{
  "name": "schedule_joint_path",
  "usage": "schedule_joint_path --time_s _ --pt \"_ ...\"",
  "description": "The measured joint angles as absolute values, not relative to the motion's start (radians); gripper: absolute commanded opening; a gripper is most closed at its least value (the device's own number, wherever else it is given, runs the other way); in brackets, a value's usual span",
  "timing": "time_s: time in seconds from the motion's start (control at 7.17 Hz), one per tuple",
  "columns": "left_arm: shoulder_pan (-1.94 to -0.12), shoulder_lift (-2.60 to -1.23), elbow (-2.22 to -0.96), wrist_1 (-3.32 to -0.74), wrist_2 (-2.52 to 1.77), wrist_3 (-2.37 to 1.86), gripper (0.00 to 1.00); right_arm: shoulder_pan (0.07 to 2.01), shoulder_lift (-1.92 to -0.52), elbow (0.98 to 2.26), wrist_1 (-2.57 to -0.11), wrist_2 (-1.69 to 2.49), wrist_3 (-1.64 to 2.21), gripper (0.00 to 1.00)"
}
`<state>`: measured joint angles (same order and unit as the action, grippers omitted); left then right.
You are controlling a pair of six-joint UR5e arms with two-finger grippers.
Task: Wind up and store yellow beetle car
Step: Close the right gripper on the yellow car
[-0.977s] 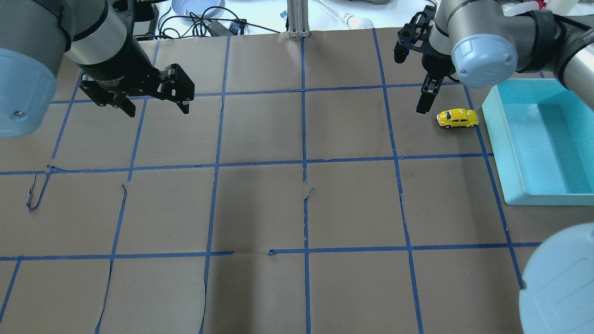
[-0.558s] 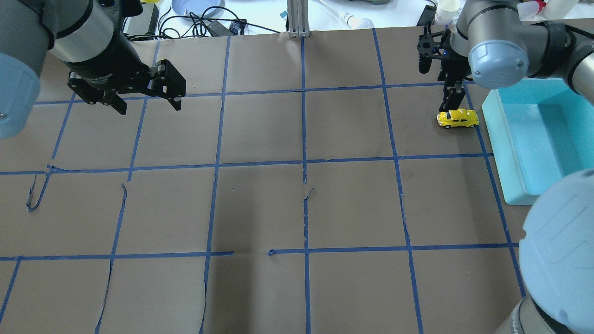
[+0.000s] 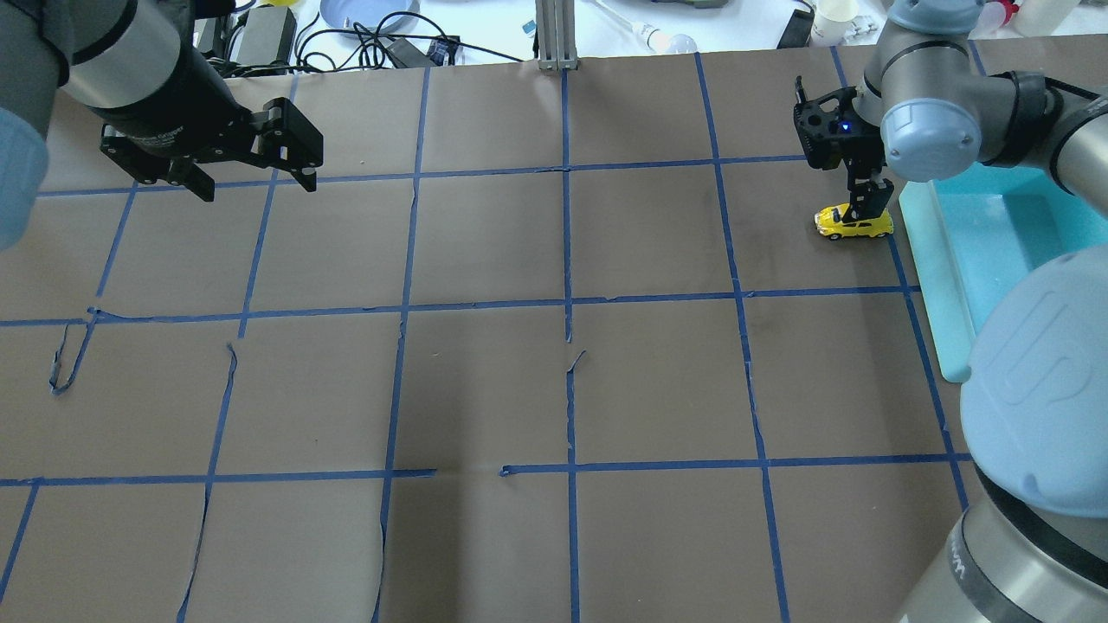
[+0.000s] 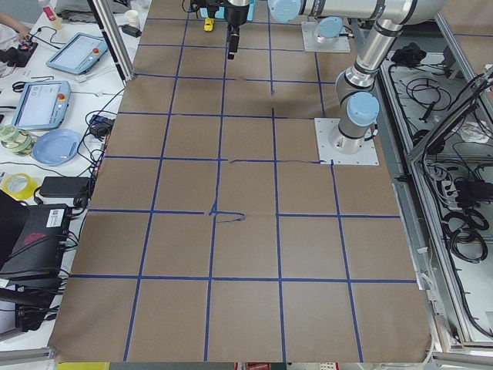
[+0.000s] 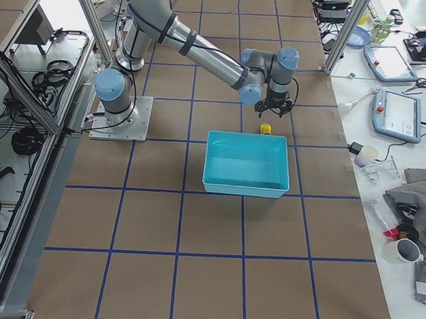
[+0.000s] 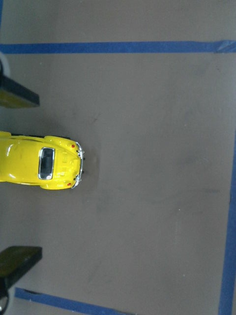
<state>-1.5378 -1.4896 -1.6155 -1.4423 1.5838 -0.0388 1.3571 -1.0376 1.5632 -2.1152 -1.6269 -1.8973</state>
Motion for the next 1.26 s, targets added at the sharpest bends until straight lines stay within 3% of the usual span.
schedule_joint_path --time_s 0.28,0.7,0.84,1.26 --pt "-1.531 -1.490 -1.614 -1.441 1.582 -0.036 1.00 1.326 -1.023 1.581 -2.127 -1.624 -1.940 0.99" --pt "-1.532 -1.489 -1.617 -1.442 1.583 -0.037 1.00 1.316 -1.013 1.592 -2.148 -1.622 -1.945 0.85" --pt "-1.532 -1.488 -1.618 -1.442 1.583 -0.036 1.00 1.315 -1.009 1.593 -2.151 -1.622 -1.945 0.75" --pt "-1.533 -1.490 -1.619 -1.442 1.581 -0.036 1.00 1.315 -1.006 1.594 -2.152 -1.622 -1.946 0.14"
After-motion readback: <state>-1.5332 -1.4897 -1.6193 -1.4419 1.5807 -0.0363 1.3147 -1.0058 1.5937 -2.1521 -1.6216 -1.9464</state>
